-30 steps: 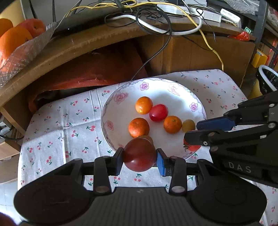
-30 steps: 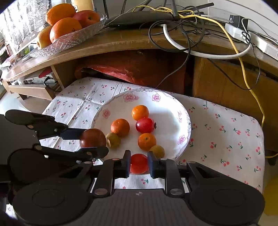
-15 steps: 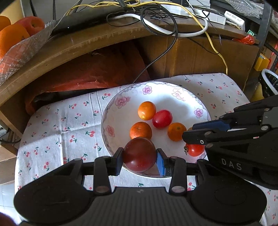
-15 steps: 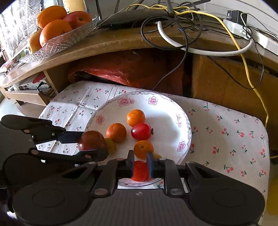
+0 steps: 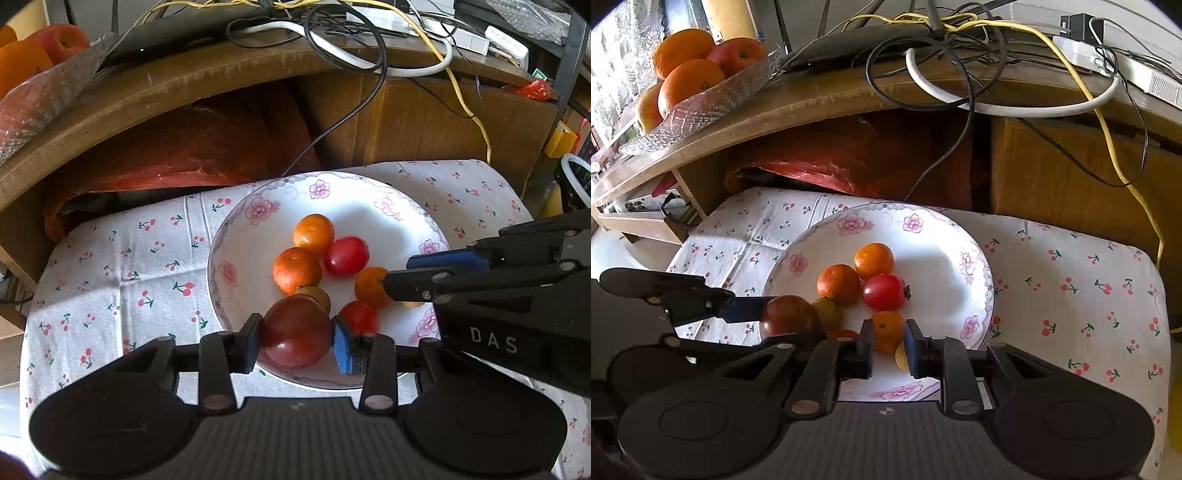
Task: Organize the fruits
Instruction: 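Carry the dark red tomato into the bowl with the left tool while the right tool carries the cherry tomato, then open both tools to release the tomatoes in the bowl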
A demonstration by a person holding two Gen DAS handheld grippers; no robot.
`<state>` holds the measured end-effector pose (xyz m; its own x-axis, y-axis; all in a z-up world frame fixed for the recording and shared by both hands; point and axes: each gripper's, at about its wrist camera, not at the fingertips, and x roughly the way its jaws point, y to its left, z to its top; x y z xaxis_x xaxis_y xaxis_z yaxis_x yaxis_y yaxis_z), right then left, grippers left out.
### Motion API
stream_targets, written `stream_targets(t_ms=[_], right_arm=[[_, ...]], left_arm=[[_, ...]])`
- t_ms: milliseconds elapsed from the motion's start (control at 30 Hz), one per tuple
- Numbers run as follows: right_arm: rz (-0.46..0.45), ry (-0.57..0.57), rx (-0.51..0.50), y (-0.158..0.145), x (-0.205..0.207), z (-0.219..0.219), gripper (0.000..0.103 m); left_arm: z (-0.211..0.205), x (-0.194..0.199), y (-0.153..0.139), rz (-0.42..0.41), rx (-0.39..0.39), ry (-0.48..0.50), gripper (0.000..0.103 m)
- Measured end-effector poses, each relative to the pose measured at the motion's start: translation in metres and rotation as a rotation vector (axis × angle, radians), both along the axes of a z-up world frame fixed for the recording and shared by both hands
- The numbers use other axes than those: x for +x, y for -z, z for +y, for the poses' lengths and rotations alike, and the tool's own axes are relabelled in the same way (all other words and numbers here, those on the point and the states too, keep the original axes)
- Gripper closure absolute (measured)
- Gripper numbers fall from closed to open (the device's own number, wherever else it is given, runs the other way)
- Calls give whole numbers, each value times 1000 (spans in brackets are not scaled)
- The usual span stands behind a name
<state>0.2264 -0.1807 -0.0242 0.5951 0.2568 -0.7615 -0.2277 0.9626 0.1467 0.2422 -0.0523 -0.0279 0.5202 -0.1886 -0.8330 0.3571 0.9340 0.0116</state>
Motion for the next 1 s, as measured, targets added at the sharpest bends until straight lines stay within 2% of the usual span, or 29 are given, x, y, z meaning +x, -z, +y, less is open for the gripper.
stream_targets(t_ms=[400,533,867,1000], right_arm=[[-13,22,2,-5,-4,-3,83],[-18,34,6,-6,-4,-5,83],[-32,62,-7,-12,-12,-8,82],[-35,68,-18,-15,-17,-9,78]], left_arm=[[-1,-1,-4,5,-7,-10,54],[-2,-2,-7,-10,-10,-11,49],[-1,-8,-15,-39,-7,-27,46],[1,-12,-22,-66,-2,-45,44]])
